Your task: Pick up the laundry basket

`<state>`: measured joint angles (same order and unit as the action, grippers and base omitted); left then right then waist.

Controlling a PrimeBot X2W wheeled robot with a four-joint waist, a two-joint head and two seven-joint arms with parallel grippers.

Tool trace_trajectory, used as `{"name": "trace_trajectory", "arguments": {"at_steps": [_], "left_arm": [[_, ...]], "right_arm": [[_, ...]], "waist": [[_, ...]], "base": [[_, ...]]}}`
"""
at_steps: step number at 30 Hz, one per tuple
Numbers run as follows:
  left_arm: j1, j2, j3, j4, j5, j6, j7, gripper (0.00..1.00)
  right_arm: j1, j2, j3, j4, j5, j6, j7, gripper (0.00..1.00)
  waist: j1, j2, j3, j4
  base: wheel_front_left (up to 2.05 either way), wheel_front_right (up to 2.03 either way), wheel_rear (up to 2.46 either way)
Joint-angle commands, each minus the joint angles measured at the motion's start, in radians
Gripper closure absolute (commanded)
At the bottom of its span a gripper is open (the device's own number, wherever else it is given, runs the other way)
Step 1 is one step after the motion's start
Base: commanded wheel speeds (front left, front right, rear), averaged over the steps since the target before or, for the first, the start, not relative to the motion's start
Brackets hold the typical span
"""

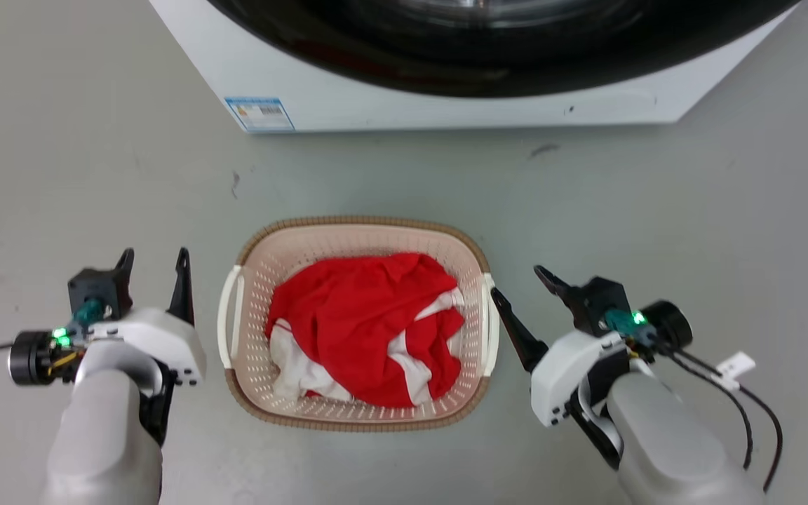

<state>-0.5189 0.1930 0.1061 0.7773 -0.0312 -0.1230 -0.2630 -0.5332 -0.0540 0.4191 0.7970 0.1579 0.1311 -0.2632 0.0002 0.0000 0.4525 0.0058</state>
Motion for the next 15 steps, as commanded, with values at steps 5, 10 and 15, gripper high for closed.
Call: {"name": "trace_trajectory", "arguments": {"at_steps": [5,10,15], "left_arm": [[-0.103,0.03,-0.032,0.126,-0.007,-0.005,-0.003,0.0],[-0.182,0.041,-0.071,0.237,-0.017,-0.007,-0.003,0.0],[-0.276,0.061,-0.136,0.368,-0.062,-0.007,-0.003,0.0]], "right_arm": [[-0.085,-0.007,0.054,0.085,0.036,-0.001,-0.002,0.0],[-0.151,-0.003,0.124,0.207,0.088,-0.001,-0.002,0.0],[-0.223,0.002,0.21,0.304,0.178,-0.001,-0.002,0.0]], "waist": [[-0.0002,0.0,0.096,-0.014],[-0.0002,0.0,0.146,-0.01],[-0.0002,0.0,0.21,-0.007]], "base": [[0.0,0.0,0.0],[0.0,0.0,0.0],[0.0,0.0,0.0]]}}
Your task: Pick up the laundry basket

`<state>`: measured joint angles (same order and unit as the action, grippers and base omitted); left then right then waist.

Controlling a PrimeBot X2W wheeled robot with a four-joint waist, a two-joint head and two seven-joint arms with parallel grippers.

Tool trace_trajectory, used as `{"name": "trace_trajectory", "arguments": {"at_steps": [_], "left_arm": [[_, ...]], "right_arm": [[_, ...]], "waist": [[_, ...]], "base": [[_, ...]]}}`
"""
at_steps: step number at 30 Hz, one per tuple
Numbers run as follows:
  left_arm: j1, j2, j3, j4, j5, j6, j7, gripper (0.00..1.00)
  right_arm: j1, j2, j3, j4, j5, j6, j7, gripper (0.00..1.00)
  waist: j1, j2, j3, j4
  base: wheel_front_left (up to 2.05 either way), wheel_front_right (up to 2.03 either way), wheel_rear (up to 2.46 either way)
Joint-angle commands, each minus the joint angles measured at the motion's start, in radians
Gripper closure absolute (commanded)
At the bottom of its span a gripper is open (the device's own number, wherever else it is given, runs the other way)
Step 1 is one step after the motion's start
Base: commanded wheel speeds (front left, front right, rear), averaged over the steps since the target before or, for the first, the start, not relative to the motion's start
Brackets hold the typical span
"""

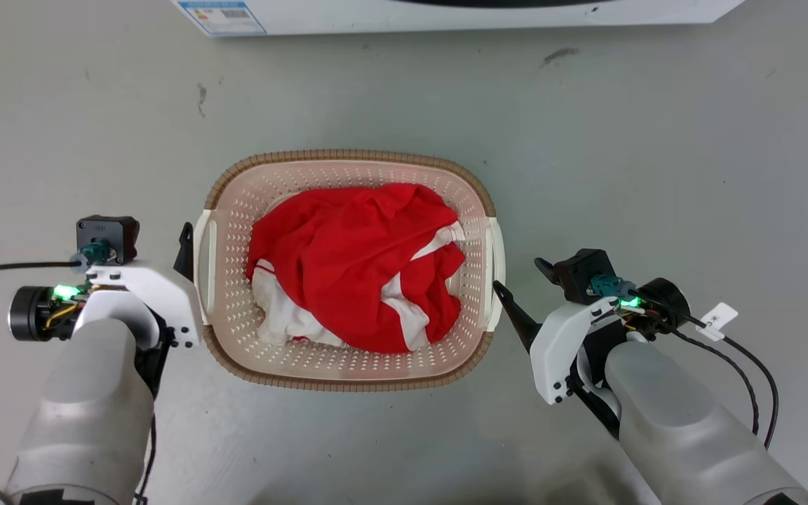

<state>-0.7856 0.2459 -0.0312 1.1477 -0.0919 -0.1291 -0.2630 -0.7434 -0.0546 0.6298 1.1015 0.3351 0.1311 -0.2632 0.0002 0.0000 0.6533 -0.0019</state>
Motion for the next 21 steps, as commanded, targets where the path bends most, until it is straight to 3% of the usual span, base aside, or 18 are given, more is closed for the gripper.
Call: {"name": "trace_trajectory", "arguments": {"at_steps": [1,21], "left_arm": [[-0.022,0.014,-0.01,0.01,-0.004,-0.001,-0.003,0.0],[-0.14,0.017,-0.218,0.113,-0.156,-0.002,0.096,0.0]], "right_arm": [[-0.022,0.002,0.01,0.014,0.015,-0.001,-0.001,0.0],[-0.145,0.005,0.205,0.076,0.2,-0.001,0.044,0.0]], "waist": [[-0.0002,0.0,0.018,0.001],[-0.0002,0.0,0.147,0.015]], "base": [[0.0,0.0,0.0],[0.0,0.0,0.0]]}}
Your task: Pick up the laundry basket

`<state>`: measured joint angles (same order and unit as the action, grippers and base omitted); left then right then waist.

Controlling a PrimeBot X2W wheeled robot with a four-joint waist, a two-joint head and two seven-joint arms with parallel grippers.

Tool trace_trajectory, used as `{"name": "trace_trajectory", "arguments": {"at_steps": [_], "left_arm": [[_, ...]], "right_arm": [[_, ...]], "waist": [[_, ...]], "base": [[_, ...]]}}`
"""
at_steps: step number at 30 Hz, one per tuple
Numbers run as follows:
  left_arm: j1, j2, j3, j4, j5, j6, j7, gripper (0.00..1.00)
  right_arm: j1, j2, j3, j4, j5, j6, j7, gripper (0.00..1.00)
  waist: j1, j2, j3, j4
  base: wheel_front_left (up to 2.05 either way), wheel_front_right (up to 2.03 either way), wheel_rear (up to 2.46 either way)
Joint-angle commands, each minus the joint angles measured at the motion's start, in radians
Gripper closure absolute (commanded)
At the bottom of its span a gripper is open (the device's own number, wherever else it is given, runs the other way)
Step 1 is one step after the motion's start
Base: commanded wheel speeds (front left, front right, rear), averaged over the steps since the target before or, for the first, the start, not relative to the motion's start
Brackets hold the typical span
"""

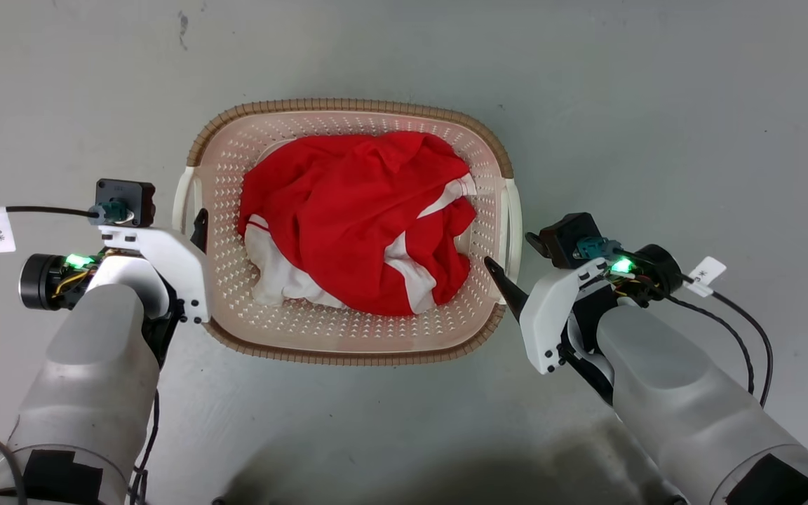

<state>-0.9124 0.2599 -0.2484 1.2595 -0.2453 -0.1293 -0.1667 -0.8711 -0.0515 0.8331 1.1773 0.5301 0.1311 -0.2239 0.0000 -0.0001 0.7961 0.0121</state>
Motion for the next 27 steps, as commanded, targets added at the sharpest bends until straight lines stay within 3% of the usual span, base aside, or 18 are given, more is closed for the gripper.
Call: {"name": "trace_trajectory", "arguments": {"at_steps": [1,17,18,19,20,27], "left_arm": [[-0.017,0.004,-0.011,0.001,-0.011,-0.001,0.003,0.0],[-0.043,0.01,-0.157,-0.002,-0.127,-0.001,0.041,0.0],[-0.04,0.009,-0.166,0.0,-0.13,-0.001,0.046,0.25],[-0.039,0.006,-0.174,0.001,-0.134,-0.001,0.048,0.79],[-0.04,0.005,-0.181,0.002,-0.139,-0.001,0.047,1.0],[-0.017,-0.005,-0.222,0.009,-0.173,0.0,0.057,1.0]], "right_arm": [[-0.02,0.002,0.01,0.001,0.013,-0.001,0.007,0.0],[-0.073,0.002,0.098,0.032,0.093,-0.001,0.017,0.0],[-0.077,0.002,0.103,0.033,0.095,-0.001,0.016,0.45],[-0.079,0.002,0.109,0.035,0.096,-0.001,0.016,1.0],[-0.076,0.002,0.115,0.036,0.102,-0.001,0.021,1.0],[-0.063,0.001,0.152,0.041,0.126,0.002,0.023,1.0]], "waist": [[0.0,0.0001,0.01,0.002],[0.0,0.0001,0.074,0.009],[0.0,0.0001,0.076,0.01],[0.0,0.0001,0.077,0.01],[0.0,0.0001,0.078,0.01],[0.0,0.0001,0.043,0.012]], "base": [[0.0,0.0,0.0],[0.0,0.0,0.0],[0.0,0.0,0.0],[0.0,0.0,0.0],[0.0,0.0,0.0],[0.0,0.0,0.0]]}}
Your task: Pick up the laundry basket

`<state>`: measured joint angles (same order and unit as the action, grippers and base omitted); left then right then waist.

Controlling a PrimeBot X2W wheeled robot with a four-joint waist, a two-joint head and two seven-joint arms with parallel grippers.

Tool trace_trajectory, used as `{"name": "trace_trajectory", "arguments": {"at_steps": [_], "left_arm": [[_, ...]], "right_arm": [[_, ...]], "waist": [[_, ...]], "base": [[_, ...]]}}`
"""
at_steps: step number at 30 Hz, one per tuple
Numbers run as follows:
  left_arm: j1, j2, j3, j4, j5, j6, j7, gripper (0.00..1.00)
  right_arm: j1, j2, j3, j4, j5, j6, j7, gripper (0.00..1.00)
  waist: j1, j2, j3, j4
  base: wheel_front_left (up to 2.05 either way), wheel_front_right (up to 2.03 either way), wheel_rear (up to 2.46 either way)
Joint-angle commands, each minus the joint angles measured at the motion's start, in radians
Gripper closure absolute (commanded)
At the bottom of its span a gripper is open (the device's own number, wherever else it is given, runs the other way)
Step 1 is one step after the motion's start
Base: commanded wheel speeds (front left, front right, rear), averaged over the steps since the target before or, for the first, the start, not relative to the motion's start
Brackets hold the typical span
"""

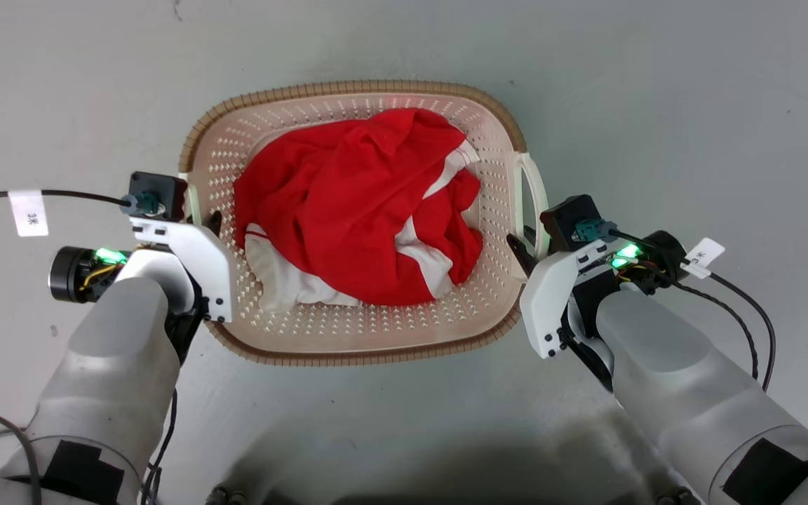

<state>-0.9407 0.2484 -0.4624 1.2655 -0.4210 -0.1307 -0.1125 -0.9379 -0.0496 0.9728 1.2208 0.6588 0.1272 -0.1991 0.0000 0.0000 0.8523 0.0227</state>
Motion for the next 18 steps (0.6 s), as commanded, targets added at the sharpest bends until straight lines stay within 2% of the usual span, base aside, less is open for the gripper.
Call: {"name": "trace_trajectory", "arguments": {"at_steps": [1,8,18], "left_arm": [[0.016,0.006,-0.013,0.005,-0.003,0.001,0.006,1.0],[0.058,-0.011,-0.041,0.006,-0.054,0.001,0.026,1.0],[0.164,-0.046,-0.107,-0.013,-0.148,0.0,0.097,1.0]], "right_arm": [[0.008,0.0,0.018,-0.003,0.002,0.007,0.002,1.0],[0.038,0.0,0.049,0.004,0.03,0.007,0.03,1.0],[0.115,0.001,0.095,0.029,0.082,0.007,0.113,1.0]], "waist": [[0.0,0.0,-0.021,0.002],[0.0,0.0,-0.101,-0.001],[0.0,0.0,-0.293,-0.018]], "base": [[0.0,0.0,0.0],[0.0,0.0,0.0],[0.0,0.0,0.0]]}}
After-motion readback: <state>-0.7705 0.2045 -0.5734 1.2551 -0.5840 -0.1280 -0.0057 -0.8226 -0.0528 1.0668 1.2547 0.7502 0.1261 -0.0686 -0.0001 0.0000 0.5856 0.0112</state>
